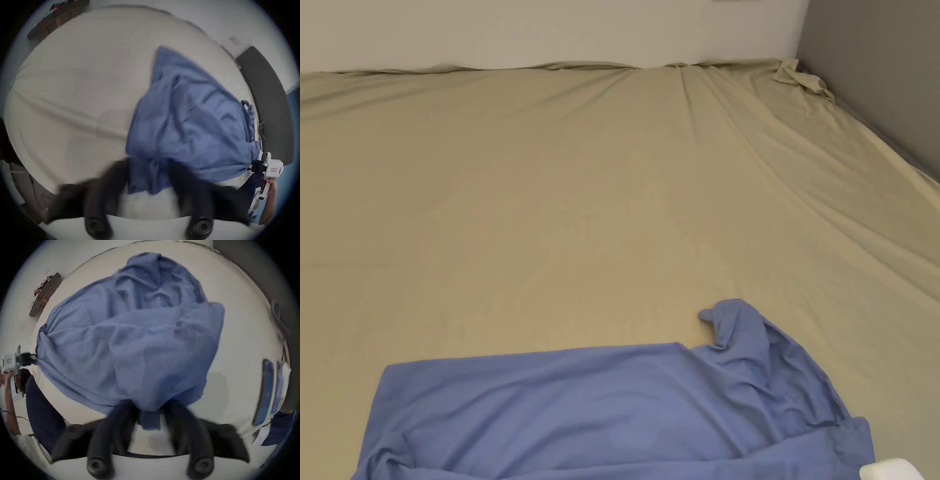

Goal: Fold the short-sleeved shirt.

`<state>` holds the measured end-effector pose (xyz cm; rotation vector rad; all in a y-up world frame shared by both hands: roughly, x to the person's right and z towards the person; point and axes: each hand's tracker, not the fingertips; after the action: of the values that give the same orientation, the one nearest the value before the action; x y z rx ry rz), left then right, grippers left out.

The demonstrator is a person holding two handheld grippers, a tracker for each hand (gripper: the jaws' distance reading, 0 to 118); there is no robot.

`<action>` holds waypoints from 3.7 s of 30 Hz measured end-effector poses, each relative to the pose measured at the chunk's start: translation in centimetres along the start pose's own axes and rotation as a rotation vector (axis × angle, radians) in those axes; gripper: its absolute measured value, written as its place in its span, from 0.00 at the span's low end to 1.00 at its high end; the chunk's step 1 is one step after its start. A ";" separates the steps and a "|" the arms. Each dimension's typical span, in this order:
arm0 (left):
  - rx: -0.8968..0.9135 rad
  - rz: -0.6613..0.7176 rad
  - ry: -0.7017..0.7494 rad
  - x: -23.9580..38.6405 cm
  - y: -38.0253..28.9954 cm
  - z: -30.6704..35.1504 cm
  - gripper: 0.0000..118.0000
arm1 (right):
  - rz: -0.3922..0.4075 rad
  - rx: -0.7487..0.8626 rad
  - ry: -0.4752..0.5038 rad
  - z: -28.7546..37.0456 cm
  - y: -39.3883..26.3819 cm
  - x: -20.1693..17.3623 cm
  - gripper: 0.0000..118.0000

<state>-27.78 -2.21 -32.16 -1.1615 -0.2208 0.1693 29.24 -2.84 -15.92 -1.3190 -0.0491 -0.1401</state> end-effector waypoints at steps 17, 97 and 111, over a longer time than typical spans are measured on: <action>0.160 -0.033 -0.056 9.9 3.8 -0.2 0.00 | -0.058 0.522 0.149 5.5 8.9 -7.2 0.03; 0.050 -0.275 -0.212 4.0 5.8 6.3 0.02 | 0.158 0.256 0.048 9.1 7.6 -2.5 0.08; -0.171 -0.233 -0.040 2.8 1.2 -3.4 0.02 | 0.085 0.024 0.021 -2.4 2.7 -2.5 0.08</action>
<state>-24.26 -4.10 -34.33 -1.2921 -0.4104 -0.0328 26.97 -4.28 -19.44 -1.2930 0.0232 -0.0811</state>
